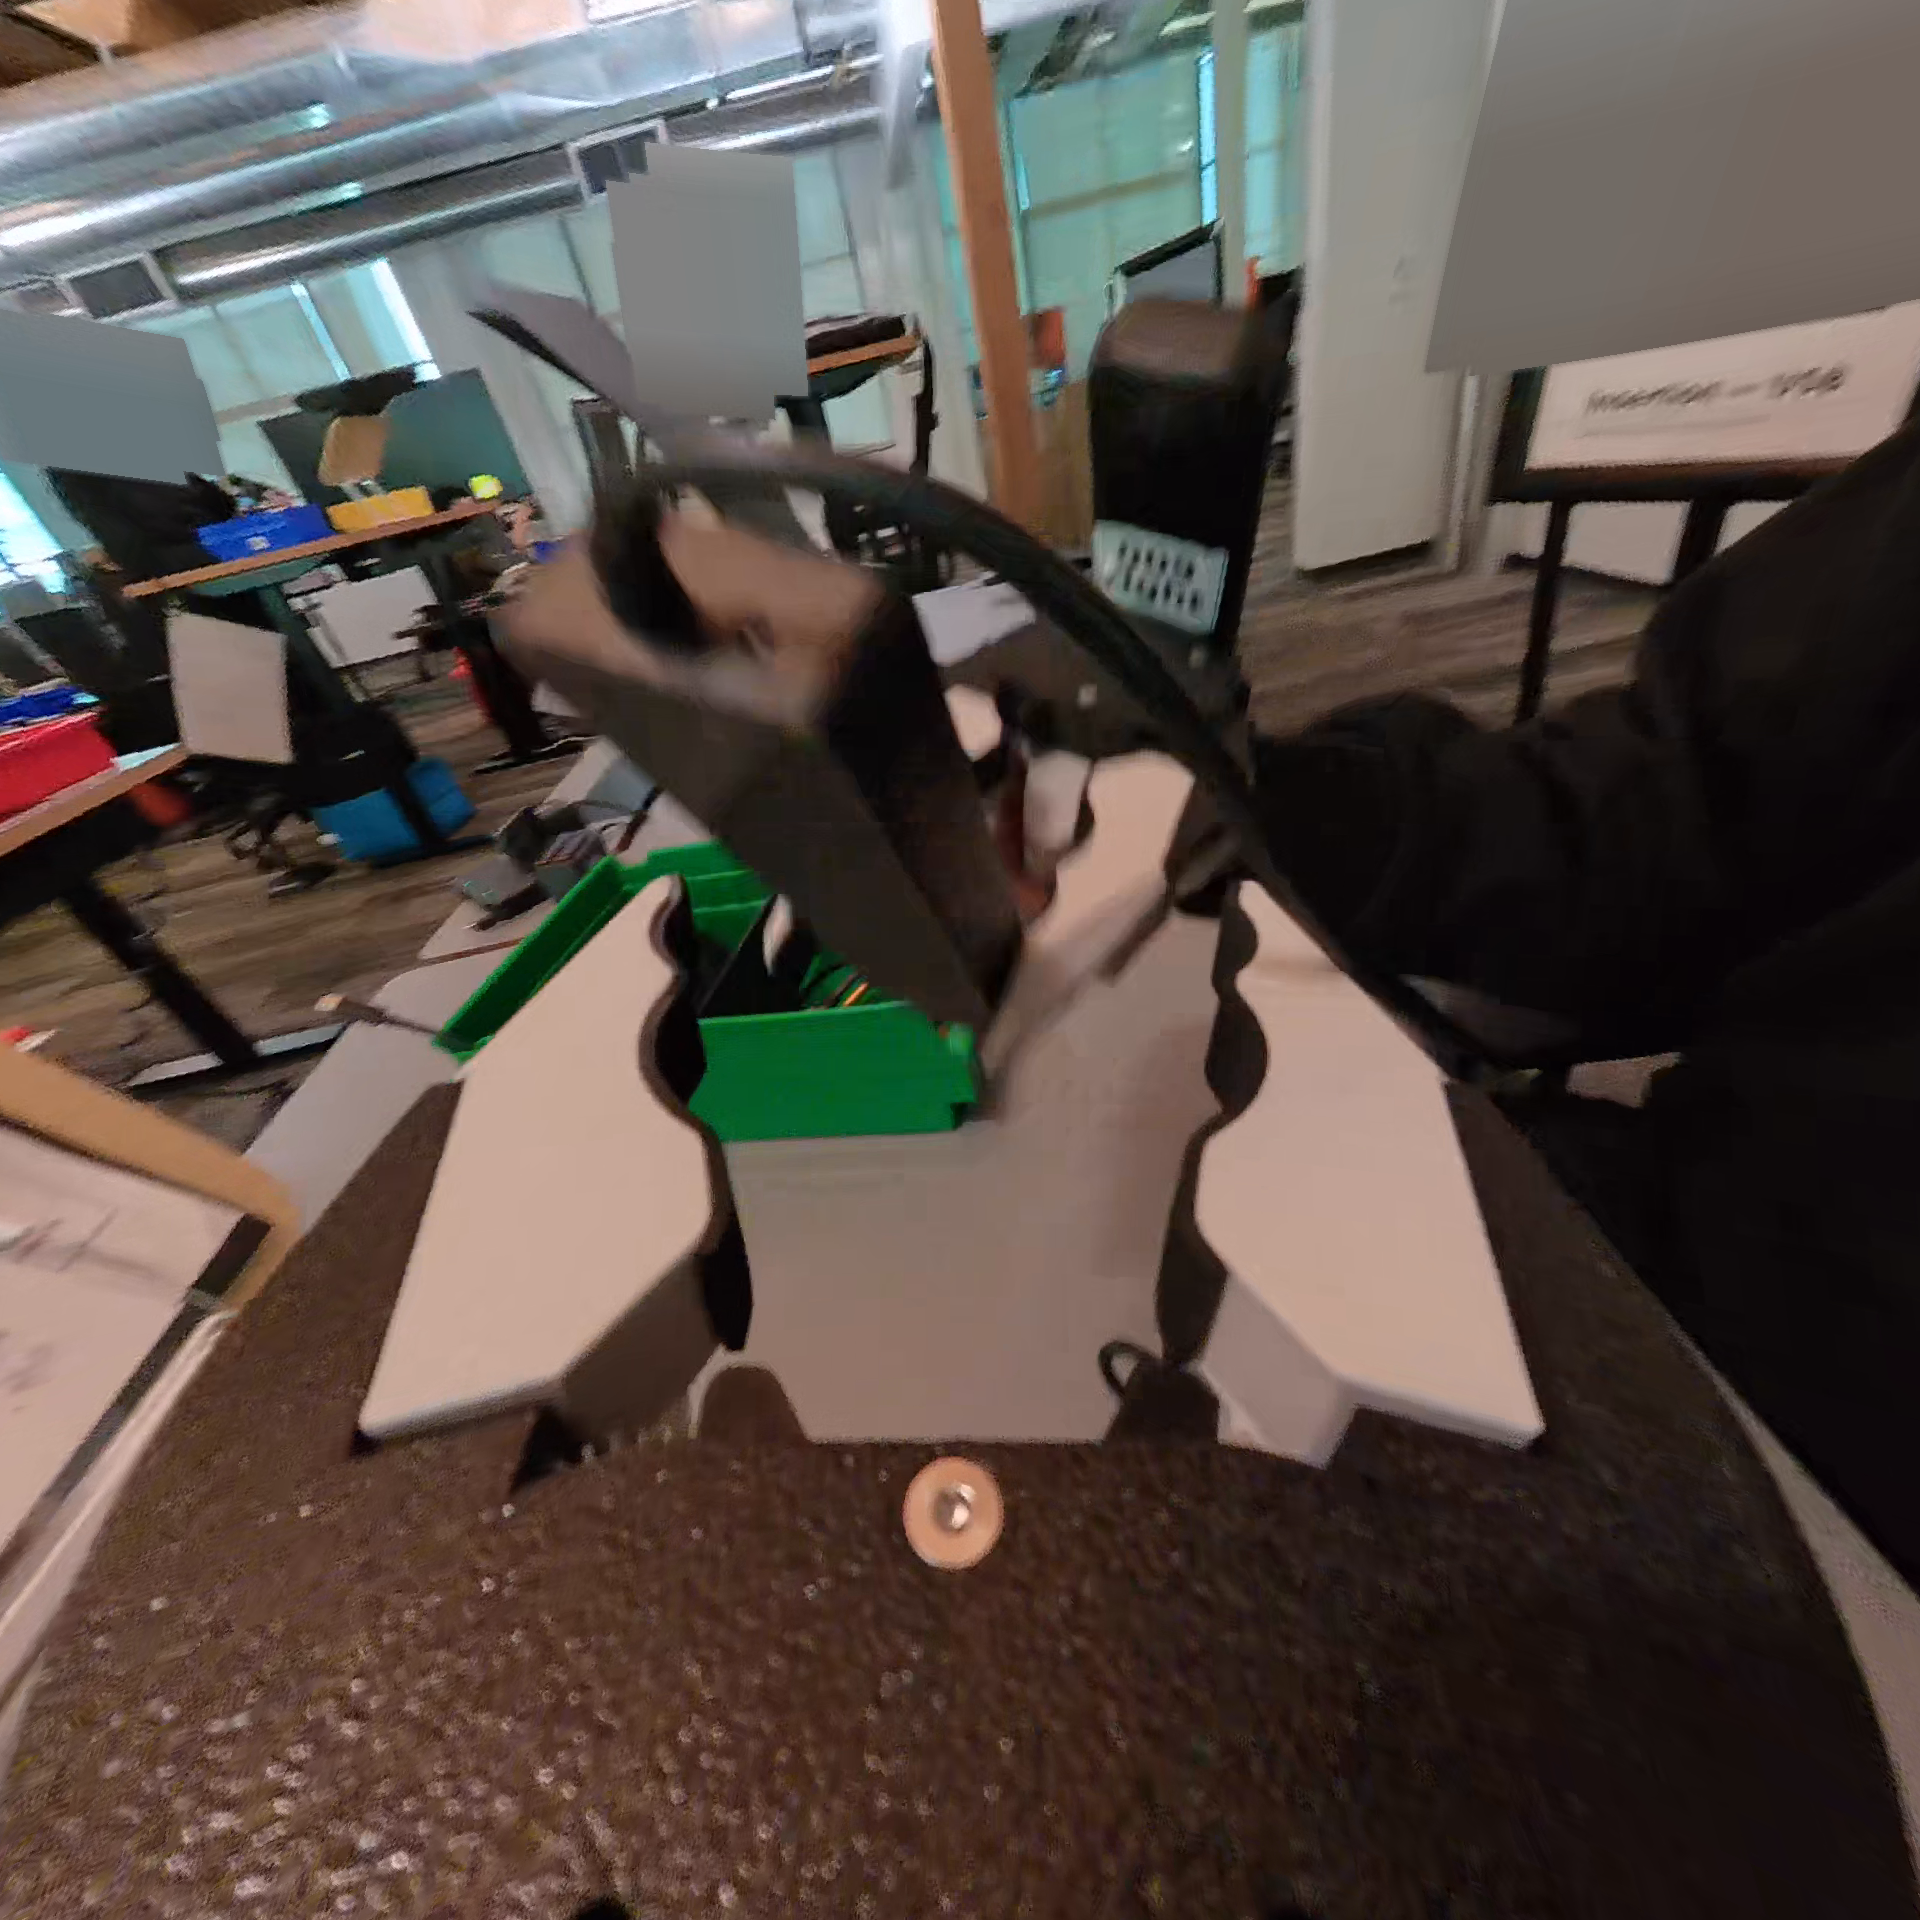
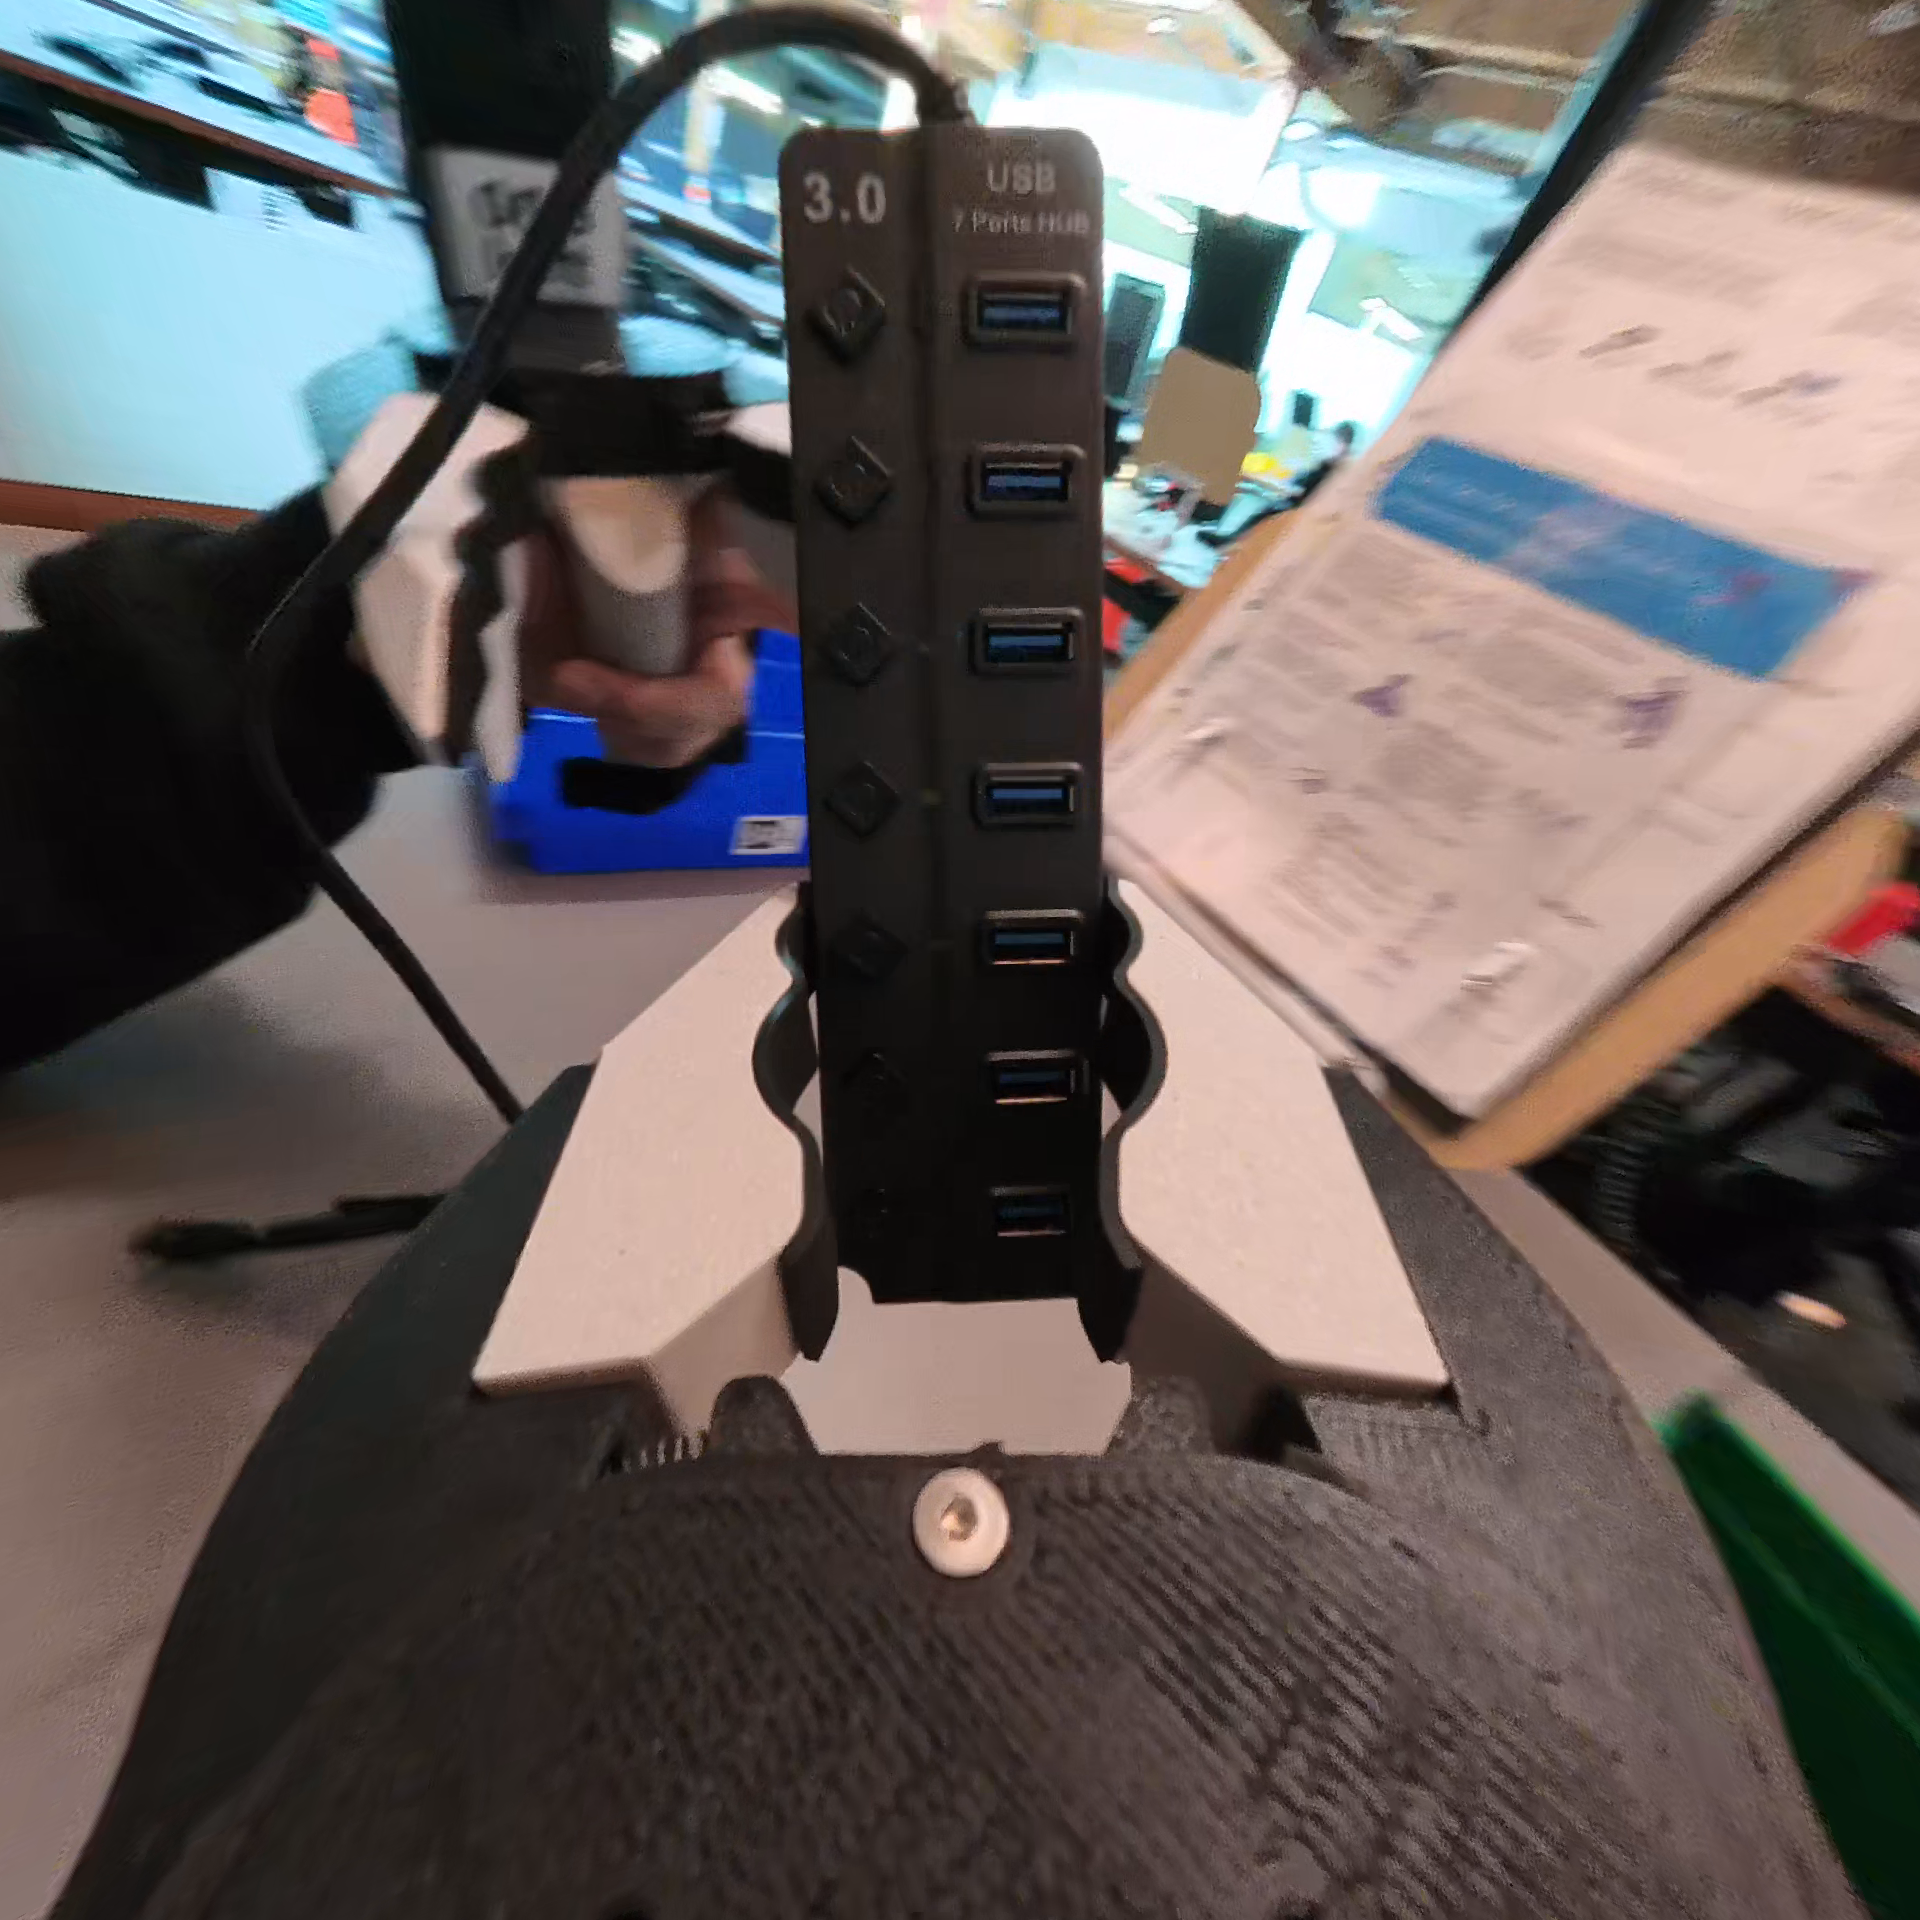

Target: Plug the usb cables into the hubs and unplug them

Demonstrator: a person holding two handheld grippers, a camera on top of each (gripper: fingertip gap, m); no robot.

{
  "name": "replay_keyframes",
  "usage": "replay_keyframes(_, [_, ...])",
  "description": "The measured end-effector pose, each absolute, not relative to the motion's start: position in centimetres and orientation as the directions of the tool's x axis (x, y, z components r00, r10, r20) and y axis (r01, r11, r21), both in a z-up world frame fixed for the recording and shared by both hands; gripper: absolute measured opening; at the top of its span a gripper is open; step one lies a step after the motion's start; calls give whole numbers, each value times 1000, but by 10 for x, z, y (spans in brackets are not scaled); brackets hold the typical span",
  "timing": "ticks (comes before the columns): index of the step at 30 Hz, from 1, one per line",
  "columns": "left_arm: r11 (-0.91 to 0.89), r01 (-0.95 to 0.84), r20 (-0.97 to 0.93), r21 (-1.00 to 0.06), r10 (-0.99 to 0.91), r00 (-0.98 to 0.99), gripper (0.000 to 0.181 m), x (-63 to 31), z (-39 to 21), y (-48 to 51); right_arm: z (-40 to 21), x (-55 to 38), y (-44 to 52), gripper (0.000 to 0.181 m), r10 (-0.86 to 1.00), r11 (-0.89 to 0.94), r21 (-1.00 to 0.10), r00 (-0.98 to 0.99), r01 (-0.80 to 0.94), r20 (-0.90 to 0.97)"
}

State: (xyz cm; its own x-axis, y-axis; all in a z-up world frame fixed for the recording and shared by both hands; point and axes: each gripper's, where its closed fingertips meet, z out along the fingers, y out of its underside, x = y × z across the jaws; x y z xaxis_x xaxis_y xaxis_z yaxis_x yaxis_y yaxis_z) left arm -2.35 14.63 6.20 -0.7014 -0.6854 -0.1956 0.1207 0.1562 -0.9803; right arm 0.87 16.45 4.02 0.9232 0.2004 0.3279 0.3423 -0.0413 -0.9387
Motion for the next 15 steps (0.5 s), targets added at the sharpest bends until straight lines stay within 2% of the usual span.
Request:
replay_keyframes(2, [172,127,-213,-977,-715,-666,101,-21,62,154,69,50,150,53,90,-51,-917,916,396,390])
replay_keyframes(4, [147,127,-195,-981,-758,-622,95,-17,66,165,103,98,134,53,-55,-104,-880,881,463,470])
replay_keyframes(6, [113,131,-169,-985,-790,-589,97,-14,70,176,142,138,119,53,-161,-130,-843,828,521,537])
replay_keyframes(10, [-42,201,-50,-979,-901,-430,92,-8,95,217,197,202,99,53,-256,-198,-803,761,562,596])
replay_keyframes(15, [-157,212,44,-964,-887,-459,82,-19,101,234,218,250,83,53,-230,-304,-722,688,621,688])
